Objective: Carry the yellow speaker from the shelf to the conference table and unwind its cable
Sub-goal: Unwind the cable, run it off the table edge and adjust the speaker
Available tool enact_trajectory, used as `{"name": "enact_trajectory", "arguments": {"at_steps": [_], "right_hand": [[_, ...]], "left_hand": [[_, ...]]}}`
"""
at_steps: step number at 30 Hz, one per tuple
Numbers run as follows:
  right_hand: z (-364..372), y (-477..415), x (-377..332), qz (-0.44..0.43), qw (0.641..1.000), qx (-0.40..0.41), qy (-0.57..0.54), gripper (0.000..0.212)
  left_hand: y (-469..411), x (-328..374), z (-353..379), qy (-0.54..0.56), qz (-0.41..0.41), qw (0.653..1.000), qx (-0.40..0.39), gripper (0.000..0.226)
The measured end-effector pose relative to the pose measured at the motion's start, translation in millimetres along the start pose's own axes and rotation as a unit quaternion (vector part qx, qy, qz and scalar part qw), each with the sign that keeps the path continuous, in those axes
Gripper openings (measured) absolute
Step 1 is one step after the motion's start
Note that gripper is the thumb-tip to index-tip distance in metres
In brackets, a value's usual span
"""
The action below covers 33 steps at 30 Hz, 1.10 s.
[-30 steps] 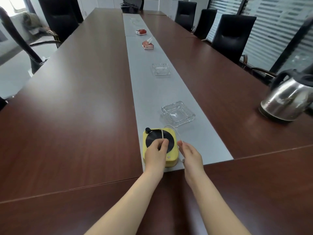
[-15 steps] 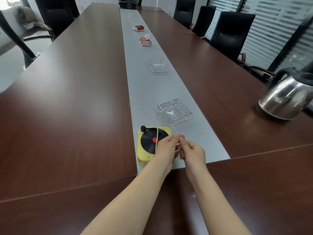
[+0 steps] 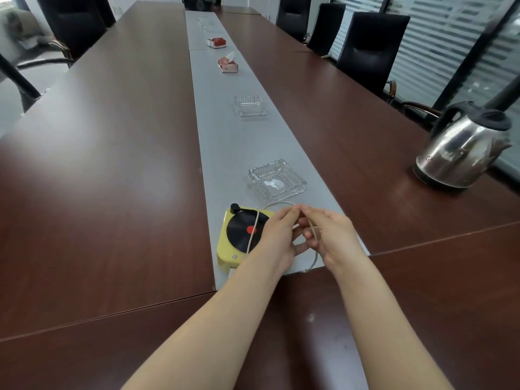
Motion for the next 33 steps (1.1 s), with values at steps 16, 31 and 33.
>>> {"name": "enact_trajectory", "arguments": {"at_steps": [16, 31, 33], "right_hand": [[-86, -12, 50, -0.02, 0.99, 0.069, 0.12, 0.014], [-124, -7, 70, -0.055, 0.929, 0.08, 0.356, 0.016], [-123, -7, 69, -0.057, 0.919, 0.077, 0.383, 0.018]], "left_hand": [[-35, -59, 10, -0.07, -0.09, 0.992, 0.049, 0.02], [-63, -91, 4, -0.171, -0.112, 0.974, 0.101, 0.022], [-62, -90, 5, -0.192, -0.116, 0.969, 0.107, 0.012]]}}
Point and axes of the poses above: each hand's wrist, its own y-axis away from the middle knuckle, its own z-axis out of the palm, x = y × z, the point moved 9 cm from there along -y, towards the middle knuckle, and after that the axes turned 14 degrees about -z, right-handed, at the moved point
